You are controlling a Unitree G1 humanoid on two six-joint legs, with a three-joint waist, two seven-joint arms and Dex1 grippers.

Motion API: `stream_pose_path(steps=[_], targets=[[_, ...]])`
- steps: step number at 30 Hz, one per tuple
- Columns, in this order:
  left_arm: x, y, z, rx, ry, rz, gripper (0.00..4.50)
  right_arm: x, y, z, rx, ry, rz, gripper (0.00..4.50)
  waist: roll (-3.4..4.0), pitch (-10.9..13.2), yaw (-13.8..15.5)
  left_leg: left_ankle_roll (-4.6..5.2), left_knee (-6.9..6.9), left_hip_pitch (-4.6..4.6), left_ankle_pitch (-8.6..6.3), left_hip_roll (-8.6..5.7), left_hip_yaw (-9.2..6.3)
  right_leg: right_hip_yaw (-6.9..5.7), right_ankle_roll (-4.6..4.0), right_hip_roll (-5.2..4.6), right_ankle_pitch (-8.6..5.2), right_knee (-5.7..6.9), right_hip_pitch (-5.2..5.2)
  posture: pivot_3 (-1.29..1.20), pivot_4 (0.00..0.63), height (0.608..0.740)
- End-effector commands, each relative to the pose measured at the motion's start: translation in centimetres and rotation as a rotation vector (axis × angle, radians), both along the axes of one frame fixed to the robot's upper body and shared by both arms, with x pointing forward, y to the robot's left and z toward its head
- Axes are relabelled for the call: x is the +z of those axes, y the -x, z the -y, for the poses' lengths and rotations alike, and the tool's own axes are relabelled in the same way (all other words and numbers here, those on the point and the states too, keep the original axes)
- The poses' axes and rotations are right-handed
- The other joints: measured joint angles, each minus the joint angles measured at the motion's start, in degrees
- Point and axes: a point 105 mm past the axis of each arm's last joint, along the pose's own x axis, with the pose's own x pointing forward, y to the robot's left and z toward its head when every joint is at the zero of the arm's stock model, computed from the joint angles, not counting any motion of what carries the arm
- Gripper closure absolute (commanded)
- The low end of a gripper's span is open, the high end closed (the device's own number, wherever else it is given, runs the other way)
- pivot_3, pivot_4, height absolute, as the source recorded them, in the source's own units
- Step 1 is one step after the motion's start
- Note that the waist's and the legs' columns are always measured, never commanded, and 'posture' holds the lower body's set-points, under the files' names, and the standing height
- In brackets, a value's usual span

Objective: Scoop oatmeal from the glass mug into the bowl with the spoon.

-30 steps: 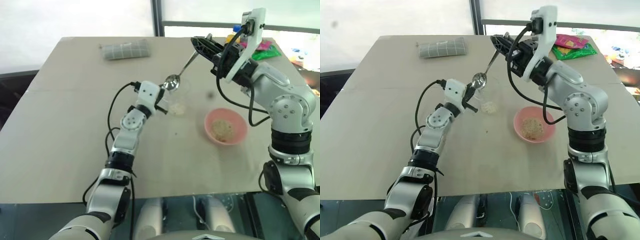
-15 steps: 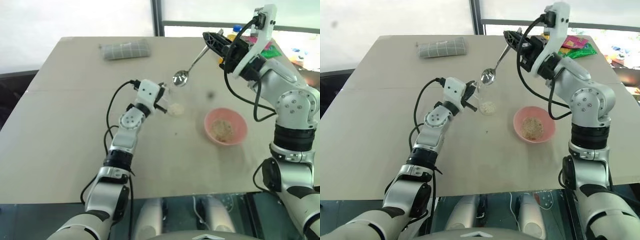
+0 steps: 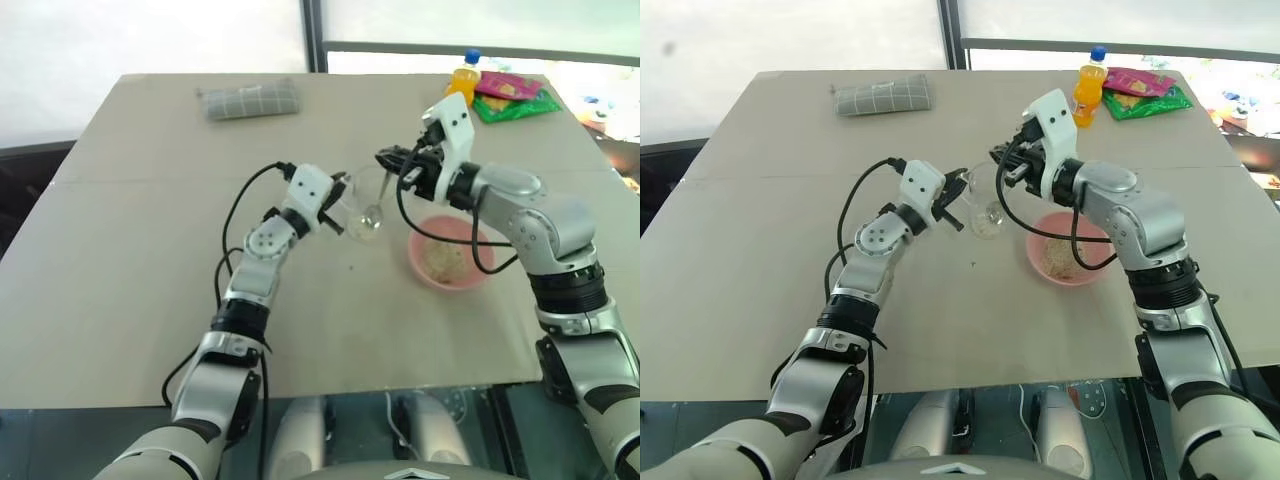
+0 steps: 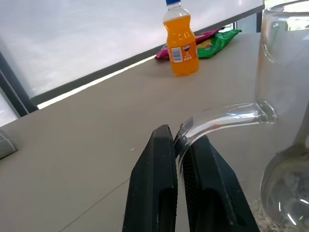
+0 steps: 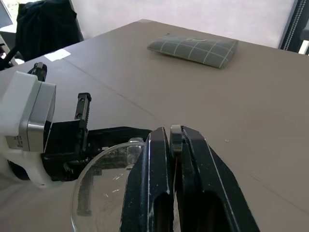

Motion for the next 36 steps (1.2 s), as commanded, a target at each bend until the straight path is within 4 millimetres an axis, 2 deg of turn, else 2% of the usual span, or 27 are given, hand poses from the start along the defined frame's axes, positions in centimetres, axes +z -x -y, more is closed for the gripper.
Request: stream_pose_path(steps=[1, 3, 6, 15, 24, 29, 36], targets=[[2.3, 0.3, 0.3, -0.021, 0.005, 0.092, 4.44, 0.2, 0.9, -0.3, 0.042, -0.03, -0.036, 4.5, 0.0, 0.0, 0.0, 0.0, 0.0, 0.0, 0.0, 0.0, 0.0, 0.0, 0.0, 0.0, 0.0, 0.0, 0.0, 0.0, 0.15, 0.718], [2.2, 0.3, 0.4, -0.022, 0.003, 0.092, 4.44, 0.2, 1.3, -0.5, 0.052, -0.088, -0.108, 4.5, 0.0, 0.0, 0.0, 0.0, 0.0, 0.01, 0.0, 0.0, -0.02, 0.0, 0.0, 0.0, 0.0, 0.01, 0.01, 0.0, 0.15, 0.718], [2.0, 0.2, 0.5, -0.023, 0.003, 0.085, 4.44, 0.8, 0.9, 0.5, 0.0, -0.211, -0.23, 4.5, 0.0, 0.0, 0.2, -0.01, 0.01, 0.01, 0.0, 0.01, -0.02, -0.02, 0.0, 0.0, 0.0, 0.03, 0.02, 0.0, 0.15, 0.718], [1.4, -0.3, 1.6, -0.021, 0.076, 0.047, 4.44, 2.1, -1.3, 5.5, -0.218, -0.507, -0.437, 4.5, 0.0, 0.0, 0.5, 0.0, 0.02, 0.0, 0.0, -0.01, -0.01, -0.03, 0.0, -0.01, 0.0, 0.04, 0.03, 0.0, 0.15, 0.718], [2.0, -1.0, 2.7, -0.009, 0.147, 0.082, 4.44, 4.7, -1.2, 10.8, -0.324, -0.62, -0.402, 4.5, 0.0, 0.0, 0.9, 0.2, 0.02, 0.0, -0.11, -0.03, 0.0, -0.02, 0.0, -0.02, 0.0, 0.03, 0.02, 0.0, 0.15, 0.718], [2.1, -1.0, 3.4, -0.024, 0.137, 0.114, 4.44, 5.6, -0.9, 12.3, -0.35, -0.685, -0.377, 4.5, 0.0, 0.0, 0.7, 0.2, -0.02, 0.0, -0.12, -0.02, -0.01, -0.01, 0.0, 0.0, 0.0, 0.03, 0.01, 0.0, 0.15, 0.718], [2.5, -0.8, 4.4, -0.053, 0.116, 0.156, 4.44, 5.3, -0.5, 13.0, -0.364, -0.77, -0.418, 4.5, 0.0, 0.0, 0.7, 0.19, -0.02, 0.0, -0.11, -0.01, 0.01, -0.01, 0.0, -0.01, 0.0, 0.02, 0.01, 0.0, 0.15, 0.718]])
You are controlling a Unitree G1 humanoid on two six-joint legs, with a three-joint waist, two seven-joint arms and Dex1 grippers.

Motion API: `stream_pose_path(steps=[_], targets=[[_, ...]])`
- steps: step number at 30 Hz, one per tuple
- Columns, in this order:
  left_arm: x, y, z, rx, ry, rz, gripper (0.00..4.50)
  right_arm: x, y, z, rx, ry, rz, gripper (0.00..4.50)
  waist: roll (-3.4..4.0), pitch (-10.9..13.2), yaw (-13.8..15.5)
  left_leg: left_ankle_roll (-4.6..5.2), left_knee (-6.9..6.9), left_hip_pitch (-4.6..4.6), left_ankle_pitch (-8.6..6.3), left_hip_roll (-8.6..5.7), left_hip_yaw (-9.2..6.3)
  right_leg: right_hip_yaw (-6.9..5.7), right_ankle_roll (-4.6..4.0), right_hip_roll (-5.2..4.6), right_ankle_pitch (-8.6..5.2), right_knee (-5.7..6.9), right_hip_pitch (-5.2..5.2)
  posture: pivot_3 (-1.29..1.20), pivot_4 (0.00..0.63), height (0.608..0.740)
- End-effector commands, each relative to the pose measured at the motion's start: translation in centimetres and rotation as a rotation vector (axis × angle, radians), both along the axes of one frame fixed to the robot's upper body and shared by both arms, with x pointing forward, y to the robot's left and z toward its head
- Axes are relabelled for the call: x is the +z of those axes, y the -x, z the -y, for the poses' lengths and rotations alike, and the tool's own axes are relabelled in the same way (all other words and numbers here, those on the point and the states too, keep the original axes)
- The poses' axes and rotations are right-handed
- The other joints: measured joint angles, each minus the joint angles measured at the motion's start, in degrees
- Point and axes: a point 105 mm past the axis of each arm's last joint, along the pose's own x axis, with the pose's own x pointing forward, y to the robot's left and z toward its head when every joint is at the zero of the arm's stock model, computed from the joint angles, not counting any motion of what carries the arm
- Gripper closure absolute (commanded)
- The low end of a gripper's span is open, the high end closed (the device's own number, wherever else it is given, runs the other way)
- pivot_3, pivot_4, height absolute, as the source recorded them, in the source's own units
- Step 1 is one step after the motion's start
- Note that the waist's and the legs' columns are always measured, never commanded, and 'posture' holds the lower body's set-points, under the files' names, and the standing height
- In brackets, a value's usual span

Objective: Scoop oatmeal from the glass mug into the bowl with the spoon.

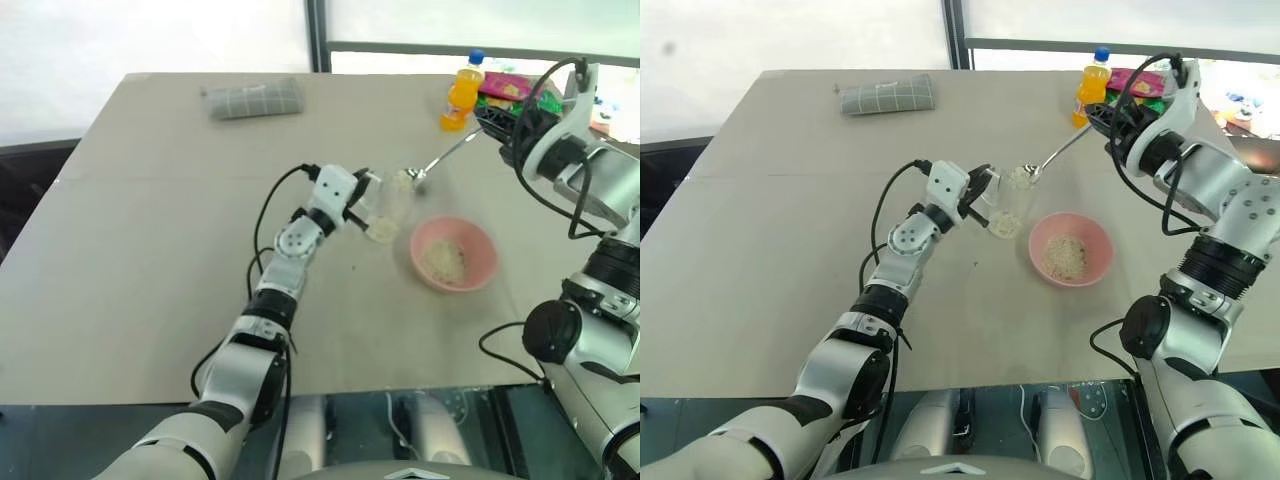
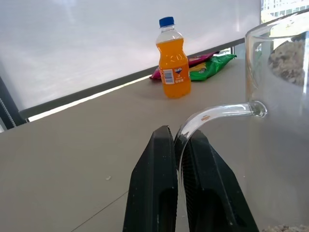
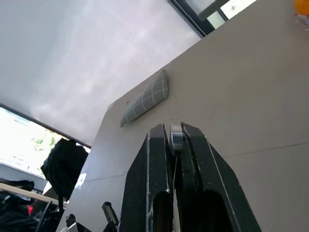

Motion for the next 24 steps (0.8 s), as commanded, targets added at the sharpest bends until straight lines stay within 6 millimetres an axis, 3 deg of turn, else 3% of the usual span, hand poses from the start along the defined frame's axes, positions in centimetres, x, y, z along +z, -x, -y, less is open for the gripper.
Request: stream_pose_path(steps=[1, 15, 24], targets=[[2.8, 0.2, 0.7, -0.023, 0.015, 0.121, 4.44, 0.8, 0.6, 0.8, -0.033, -0.036, 0.023, 4.5, 0.0, 0.0, 0.0, 0.0, 0.0, 0.0, 0.0, 0.0, -0.01, 0.0, 0.0, 0.0, 0.0, 0.0, 0.0, 0.0, 0.15, 0.718], [4.5, 0.4, 1.6, -0.05, -0.039, 0.248, 4.44, -1.3, 1.5, 2.2, -0.116, -0.211, -0.051, 4.5, 0.0, 0.0, 0.0, 0.03, -0.01, -0.02, -0.02, 0.0, 0.01, 0.01, 0.0, 0.0, 0.0, -0.02, 0.0, 0.0, 0.15, 0.718], [5.2, 0.3, 1.8, -0.033, -0.091, 0.334, 4.44, -1.4, 2.8, 3.6, -0.162, -0.27, -0.039, 4.5, 0.0, 0.0, 0.0, 0.07, -0.01, -0.02, -0.04, 0.0, 0.01, 0.02, 0.0, 0.0, 0.0, -0.03, 0.0, 0.0, 0.15, 0.718]])
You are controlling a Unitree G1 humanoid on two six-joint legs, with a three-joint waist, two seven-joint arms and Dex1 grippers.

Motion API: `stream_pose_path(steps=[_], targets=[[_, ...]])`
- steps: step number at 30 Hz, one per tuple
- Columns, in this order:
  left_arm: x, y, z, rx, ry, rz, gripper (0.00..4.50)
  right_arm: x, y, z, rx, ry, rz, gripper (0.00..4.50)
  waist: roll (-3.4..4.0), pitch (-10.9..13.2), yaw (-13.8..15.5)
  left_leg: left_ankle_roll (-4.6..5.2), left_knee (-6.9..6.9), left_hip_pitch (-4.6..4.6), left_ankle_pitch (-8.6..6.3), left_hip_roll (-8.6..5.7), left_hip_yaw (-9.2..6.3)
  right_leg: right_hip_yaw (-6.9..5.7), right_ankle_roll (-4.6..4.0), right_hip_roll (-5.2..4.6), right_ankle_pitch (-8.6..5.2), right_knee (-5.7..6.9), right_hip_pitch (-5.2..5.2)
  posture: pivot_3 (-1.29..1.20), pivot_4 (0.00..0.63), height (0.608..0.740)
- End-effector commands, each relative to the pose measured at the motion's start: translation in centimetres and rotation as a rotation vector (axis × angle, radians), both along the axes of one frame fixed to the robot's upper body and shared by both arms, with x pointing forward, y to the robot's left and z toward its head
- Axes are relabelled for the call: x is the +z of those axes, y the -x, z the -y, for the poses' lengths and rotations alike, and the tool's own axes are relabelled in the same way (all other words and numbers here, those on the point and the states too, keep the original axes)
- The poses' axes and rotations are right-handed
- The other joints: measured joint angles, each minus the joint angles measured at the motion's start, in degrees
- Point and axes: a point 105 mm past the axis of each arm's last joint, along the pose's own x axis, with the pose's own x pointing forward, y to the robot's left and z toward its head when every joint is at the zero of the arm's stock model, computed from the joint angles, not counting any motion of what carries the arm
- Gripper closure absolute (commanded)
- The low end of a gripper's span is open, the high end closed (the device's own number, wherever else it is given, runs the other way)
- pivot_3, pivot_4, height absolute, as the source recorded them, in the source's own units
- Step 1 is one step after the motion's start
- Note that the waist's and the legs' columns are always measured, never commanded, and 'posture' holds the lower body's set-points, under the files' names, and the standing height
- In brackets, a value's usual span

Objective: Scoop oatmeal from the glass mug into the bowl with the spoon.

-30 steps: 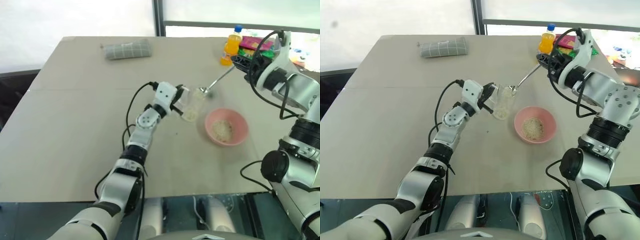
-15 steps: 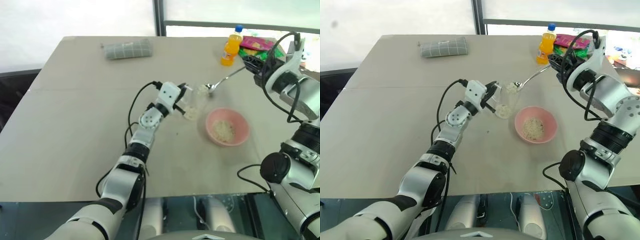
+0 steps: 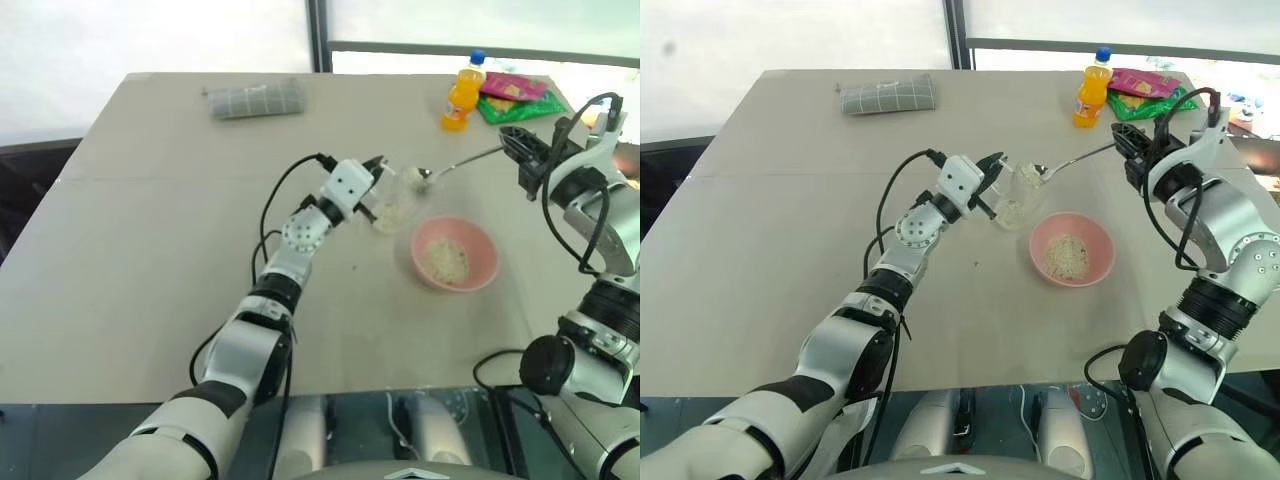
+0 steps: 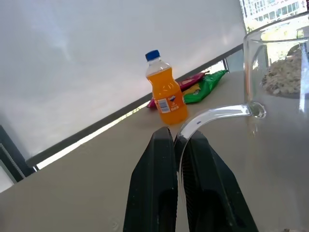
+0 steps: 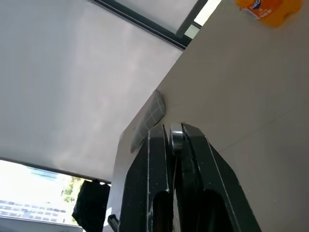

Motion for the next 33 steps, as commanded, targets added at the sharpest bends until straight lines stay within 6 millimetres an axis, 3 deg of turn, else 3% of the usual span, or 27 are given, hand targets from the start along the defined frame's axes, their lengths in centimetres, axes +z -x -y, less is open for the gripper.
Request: stream_pose_path(steps=[1, 21, 33], targets=[[3.2, 0.4, 0.1, 0.003, 0.02, 0.154, 4.44, 1.3, 1.2, 1.0, -0.046, -0.003, 0.052, 4.5, 0.0, 0.0, 0.0, 0.0, 0.0, 0.0, 0.0, 0.0, -0.01, 0.0, 0.0, 0.0, 0.0, 0.0, 0.0, 0.0, 0.15, 0.718], [2.4, 0.8, 0.7, 0.026, -0.096, 0.257, 4.44, 1.8, 2.8, 1.3, -0.063, -0.061, 0.077, 4.5, -0.01, 0.0, 0.4, 0.02, 0.0, 0.0, -0.01, 0.01, 0.0, 0.01, 0.0, 0.0, 0.0, 0.0, 0.0, 0.0, 0.15, 0.718], [1.8, -0.2, 0.0, 0.067, -0.023, 0.157, 4.44, 2.0, 6.0, 2.6, -0.1, -0.05, 0.11, 4.5, -0.03, 0.0, 0.6, 0.02, 0.01, 0.01, -0.01, 0.01, 0.0, 0.01, 0.01, -0.01, 0.0, -0.02, 0.01, 0.0, 0.15, 0.718]])
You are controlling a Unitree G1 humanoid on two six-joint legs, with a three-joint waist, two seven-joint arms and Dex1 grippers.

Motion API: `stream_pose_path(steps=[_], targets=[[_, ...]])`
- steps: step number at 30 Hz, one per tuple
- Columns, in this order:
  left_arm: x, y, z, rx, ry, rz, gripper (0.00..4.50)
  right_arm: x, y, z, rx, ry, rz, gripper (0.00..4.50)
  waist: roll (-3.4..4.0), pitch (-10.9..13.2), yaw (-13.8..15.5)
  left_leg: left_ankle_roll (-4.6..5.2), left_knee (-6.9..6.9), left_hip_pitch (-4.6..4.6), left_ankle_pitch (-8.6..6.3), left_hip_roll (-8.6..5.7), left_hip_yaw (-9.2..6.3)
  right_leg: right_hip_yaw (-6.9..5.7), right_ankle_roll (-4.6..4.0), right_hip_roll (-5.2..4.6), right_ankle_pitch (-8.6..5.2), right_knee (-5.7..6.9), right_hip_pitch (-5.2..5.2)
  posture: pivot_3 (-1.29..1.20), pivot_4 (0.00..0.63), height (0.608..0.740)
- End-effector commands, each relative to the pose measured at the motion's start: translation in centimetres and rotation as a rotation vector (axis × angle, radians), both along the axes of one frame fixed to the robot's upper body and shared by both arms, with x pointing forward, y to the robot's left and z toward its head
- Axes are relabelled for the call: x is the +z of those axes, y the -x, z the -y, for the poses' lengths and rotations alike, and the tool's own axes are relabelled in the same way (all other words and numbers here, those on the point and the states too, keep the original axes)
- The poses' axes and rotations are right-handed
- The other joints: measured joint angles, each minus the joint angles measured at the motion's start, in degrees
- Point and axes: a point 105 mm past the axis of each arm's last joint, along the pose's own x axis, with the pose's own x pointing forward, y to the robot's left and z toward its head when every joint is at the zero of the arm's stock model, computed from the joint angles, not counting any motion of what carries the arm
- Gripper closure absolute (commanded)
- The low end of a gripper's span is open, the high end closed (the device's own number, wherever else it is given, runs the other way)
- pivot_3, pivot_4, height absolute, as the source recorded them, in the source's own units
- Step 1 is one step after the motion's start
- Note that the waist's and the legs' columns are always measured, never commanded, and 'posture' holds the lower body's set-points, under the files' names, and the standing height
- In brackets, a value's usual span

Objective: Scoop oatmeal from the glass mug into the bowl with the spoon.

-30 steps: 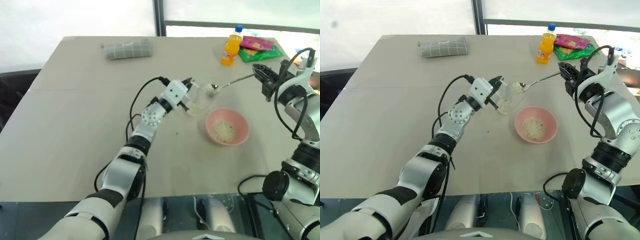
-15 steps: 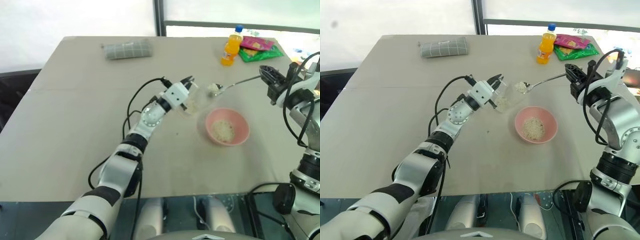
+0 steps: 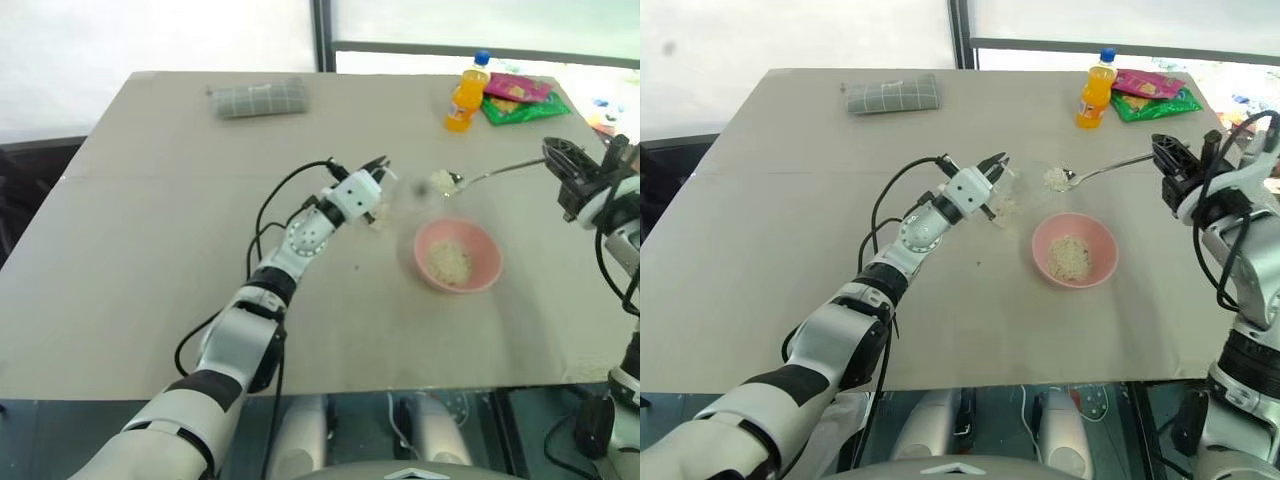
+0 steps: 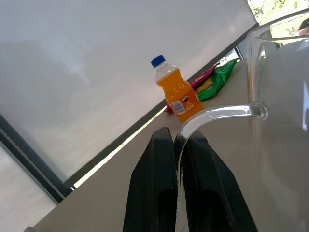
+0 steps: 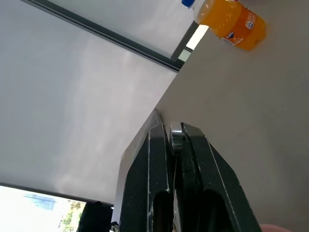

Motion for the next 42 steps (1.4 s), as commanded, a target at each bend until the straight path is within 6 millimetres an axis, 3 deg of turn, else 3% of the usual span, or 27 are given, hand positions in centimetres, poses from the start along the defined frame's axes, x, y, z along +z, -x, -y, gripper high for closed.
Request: stream_pose_path(steps=[1, 9, 14, 20, 25, 30, 33, 35, 39, 42], targets=[[2.0, -0.5, -0.3, 0.014, 0.098, 0.008, 4.44, 1.3, 1.6, 0.1, 0.001, 0.015, 0.076, 4.5, 0.0, 0.0, 0.0, 0.0, 0.0, 0.0, 0.0, 0.0, 0.0, 0.0, 0.0, 0.0, 0.0, 0.01, 0.0, 0.0, 0.15, 0.718], [1.9, -1.8, -2.2, 0.065, 0.243, -0.122, 4.44, -0.8, 2.0, -0.2, 0.024, 0.177, -0.01, 4.5, 0.0, 0.0, -0.1, 0.0, 0.03, 0.01, 0.0, 0.0, 0.01, 0.03, 0.01, 0.0, 0.0, 0.02, 0.01, 0.0, 0.15, 0.718], [1.6, -1.8, -3.0, 0.068, 0.277, -0.142, 4.44, -1.2, 1.5, -0.6, 0.021, 0.446, -0.011, 4.5, -0.01, 0.0, 0.0, 0.0, 0.04, 0.02, 0.0, 0.0, 0.01, 0.03, 0.01, 0.01, 0.0, 0.03, 0.01, 0.0, 0.15, 0.718], [1.7, -1.8, -3.5, 0.065, 0.298, -0.162, 4.44, 1.0, 1.6, -3.9, 0.114, 0.749, 0.136, 4.5, -0.01, 0.0, -0.1, 0.0, 0.09, 0.02, 0.0, -0.01, 0.01, 0.06, 0.02, 0.01, 0.01, 0.03, 0.02, 0.0, 0.15, 0.718], [2.0, -1.8, -3.9, 0.07, 0.327, -0.182, 4.44, 1.5, 2.0, -6.3, 0.181, 1.161, 0.284, 4.5, -0.03, 0.0, 0.1, 0.0, 0.12, 0.0, 0.0, 0.0, -0.08, -0.01, 0.02, 0.02, 0.01, -0.01, 0.05, 0.0, 0.15, 0.718], [1.8, -1.8, -4.5, 0.082, 0.345, -0.202, 4.44, 1.3, 2.5, -7.7, 0.263, 1.378, 0.393, 4.5, -0.09, 0.0, 0.0, 0.0, 0.23, -0.04, 0.0, -0.01, -0.15, 0.0, 0.03, 0.0, 0.01, -0.01, 0.05, 0.0, 0.15, 0.718], [1.4, -1.6, -4.7, 0.085, 0.353, -0.216, 4.44, 1.1, 2.3, -7.7, 0.276, 1.395, 0.406, 4.5, -0.09, 0.0, 0.0, 0.0, 0.29, -0.04, 0.0, 0.0, -0.19, -0.01, 0.03, 0.0, 0.02, 0.0, 0.06, 0.0, 0.15, 0.718], [1.1, -1.5, -4.8, 0.087, 0.355, -0.221, 4.44, 1.6, 1.6, -6.4, 0.223, 1.289, 0.363, 4.5, -0.11, 0.1, 0.0, 0.0, 0.32, -0.04, 0.0, 0.0, -0.2, -0.01, 0.04, 0.0, 0.02, 0.02, 0.08, 0.0, 0.15, 0.718], [0.6, -1.0, -5.0, 0.084, 0.359, -0.225, 4.44, 4.3, 0.3, -4.3, 0.093, 1.051, 0.361, 4.5, -0.15, 0.1, 0.1, -0.01, 0.48, -0.02, 0.01, 0.01, -0.17, -0.05, 0.08, 0.0, 0.05, 0.05, 0.2, 0.0, 0.15, 0.718], [0.0, -0.7, -5.1, 0.09, 0.362, -0.233, 4.44, 7.2, -0.3, -5.4, 0.079, 0.824, 0.433, 4.5, -0.15, 0.1, -0.2, -0.01, 0.56, -0.01, 0.01, 0.0, -0.16, -0.05, 0.13, 0.0, 0.08, 0.05, 0.26, 0.0, 0.15, 0.718]])
